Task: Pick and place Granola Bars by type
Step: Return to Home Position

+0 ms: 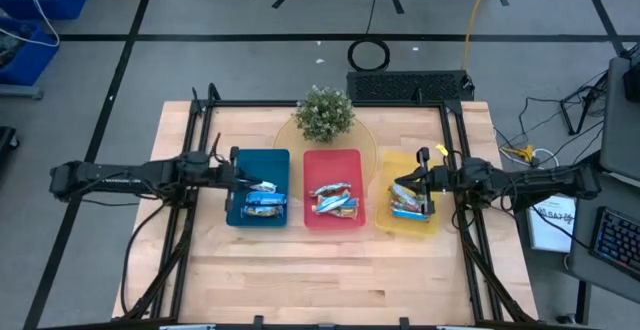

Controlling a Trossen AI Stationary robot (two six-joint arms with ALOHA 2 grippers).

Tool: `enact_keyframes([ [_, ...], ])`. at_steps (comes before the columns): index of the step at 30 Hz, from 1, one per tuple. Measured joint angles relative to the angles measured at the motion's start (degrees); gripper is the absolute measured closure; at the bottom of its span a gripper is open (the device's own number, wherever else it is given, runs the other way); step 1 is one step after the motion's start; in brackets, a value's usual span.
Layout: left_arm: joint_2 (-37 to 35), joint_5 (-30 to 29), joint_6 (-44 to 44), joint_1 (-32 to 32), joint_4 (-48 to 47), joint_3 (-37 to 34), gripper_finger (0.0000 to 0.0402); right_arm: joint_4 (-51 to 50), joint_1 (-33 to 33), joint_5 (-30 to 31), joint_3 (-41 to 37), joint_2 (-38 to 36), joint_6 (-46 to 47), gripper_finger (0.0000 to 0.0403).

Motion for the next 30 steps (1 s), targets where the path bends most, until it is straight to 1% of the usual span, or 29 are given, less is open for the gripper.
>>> enact_keyframes([
  [2,-0.17,-0.06,-0.18,-0.38,3.8,-1.37,0.0399,0.8,0.0,0.09,-1.56,-1.14,0.02,0.0403],
  [4,-0.69,1.35,0.22,-0.95,8.78,-3.74,0.04,1.18,0.0,0.23,-2.73,-2.04,0.48,0.0403],
  [6,-1.09,2.33,1.15,-1.24,16.28,-7.6,0.04,-1.1,-0.02,0.55,-2.75,-2.18,0.8,0.0403],
  [7,-1.1,2.26,1.25,-1.26,17.51,-8.63,0.04,-1.17,-0.02,1.17,-2.75,-2.12,0.86,0.0403],
  [10,-0.96,1.82,1.12,-1.13,18.12,-8.56,0.04,0.01,-0.07,1.75,-2.79,-2.29,0.39,0.0403],
  [16,-0.98,3.23,0.37,-1.08,18.02,-8.56,0.04,-0.77,-0.05,1.75,-2.88,-2.22,0.25,0.0403],
  [25,-0.98,2.78,-1.25,-1.07,18.02,-8.56,0.04,-0.77,-0.04,1.62,-2.93,-2.19,-0.34,0.0403],
  [27,-0.98,2.7,-1.7,-1.07,17.92,-8.56,0.0395,-0.54,-0.04,1.62,-2.95,-2.19,-0.37,0.0403],
  [30,-0.98,2.7,-2.96,-1.07,17.69,-8.56,0.0376,0.88,-0.04,1.6,-2.99,-2.21,-0.24,0.0403],
])
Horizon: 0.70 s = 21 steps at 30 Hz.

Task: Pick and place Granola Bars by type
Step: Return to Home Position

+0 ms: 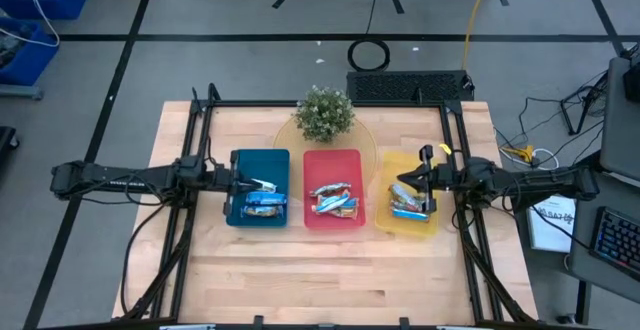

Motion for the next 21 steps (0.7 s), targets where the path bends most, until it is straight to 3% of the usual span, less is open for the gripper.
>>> enact_keyframes([
  [11,0.0,-0.02,-1.51,0.0,0.24,0.0,0.033,0.1,0.0,-0.04,-0.02,0.04,0.04,0.0403],
  [21,0.0,-0.07,-1.27,0.0,0.24,0.0,0.0342,0.11,0.0,-0.04,-0.02,0.04,0.04,0.0403],
])
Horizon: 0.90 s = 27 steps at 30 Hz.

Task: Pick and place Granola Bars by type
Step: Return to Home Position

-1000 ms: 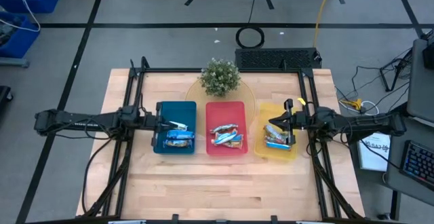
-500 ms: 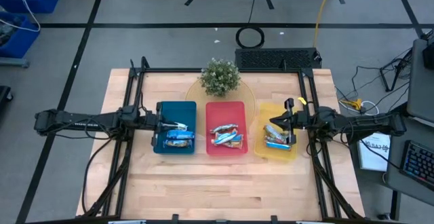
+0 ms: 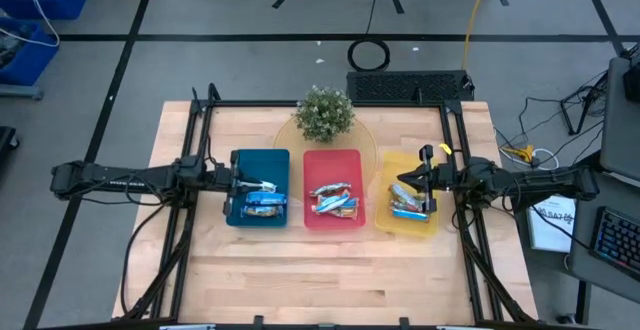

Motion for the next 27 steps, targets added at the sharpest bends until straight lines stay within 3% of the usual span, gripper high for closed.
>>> enact_keyframes([
  [27,0.0,-0.02,0.0,0.0,0.0,0.0,0.0335,0.0,0.0,-0.01,0.0,0.0,0.02,0.0403],
])
